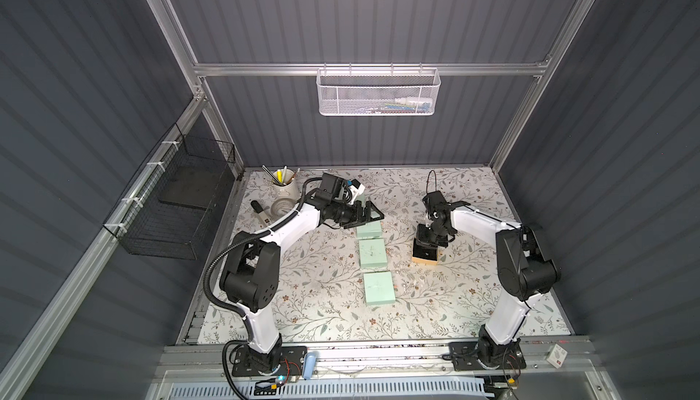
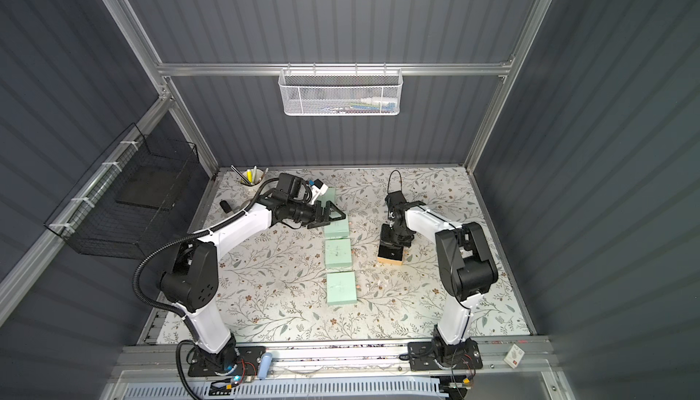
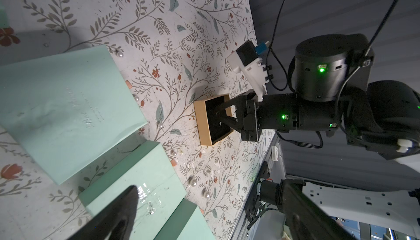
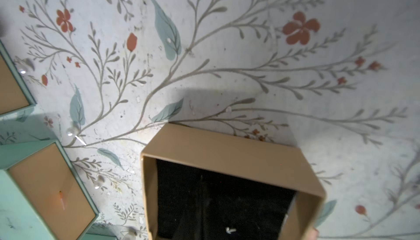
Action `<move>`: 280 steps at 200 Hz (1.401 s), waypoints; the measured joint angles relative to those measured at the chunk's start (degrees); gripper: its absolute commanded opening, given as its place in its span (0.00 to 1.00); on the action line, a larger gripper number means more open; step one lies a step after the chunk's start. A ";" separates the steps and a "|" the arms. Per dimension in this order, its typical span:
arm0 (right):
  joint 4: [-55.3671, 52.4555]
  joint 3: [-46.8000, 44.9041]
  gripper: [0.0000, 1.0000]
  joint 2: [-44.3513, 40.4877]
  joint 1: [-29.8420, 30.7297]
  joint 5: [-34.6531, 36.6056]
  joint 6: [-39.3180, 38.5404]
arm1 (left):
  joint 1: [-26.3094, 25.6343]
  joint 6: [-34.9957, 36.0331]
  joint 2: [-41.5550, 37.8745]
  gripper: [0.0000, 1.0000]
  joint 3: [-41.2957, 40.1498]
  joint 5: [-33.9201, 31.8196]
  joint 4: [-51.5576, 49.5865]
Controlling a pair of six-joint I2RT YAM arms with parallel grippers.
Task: Take out the earrings from the drawer-style jewelry box
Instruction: Pick up the earring from the drawer, then place the earring at the center of the board.
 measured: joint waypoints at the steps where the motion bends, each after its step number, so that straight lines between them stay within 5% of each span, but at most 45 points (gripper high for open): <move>1: 0.00 0.00 0.02 0.00 0.00 -0.02 0.02 | 0.00 0.00 0.00 1.00 0.00 0.00 0.00; 153: -2.19 0.04 0.00 -5.18 0.31 0.09 0.00 | 0.00 0.00 0.00 1.00 0.00 0.00 0.00; 195: -2.67 6.54 0.00 -5.22 1.53 -1.86 0.55 | 0.00 -0.02 -0.02 1.00 -0.07 -0.48 0.15; 280: 2.08 20.74 0.00 9.55 1.60 -3.63 2.19 | 0.00 0.00 -0.02 1.00 -0.76 -1.55 0.90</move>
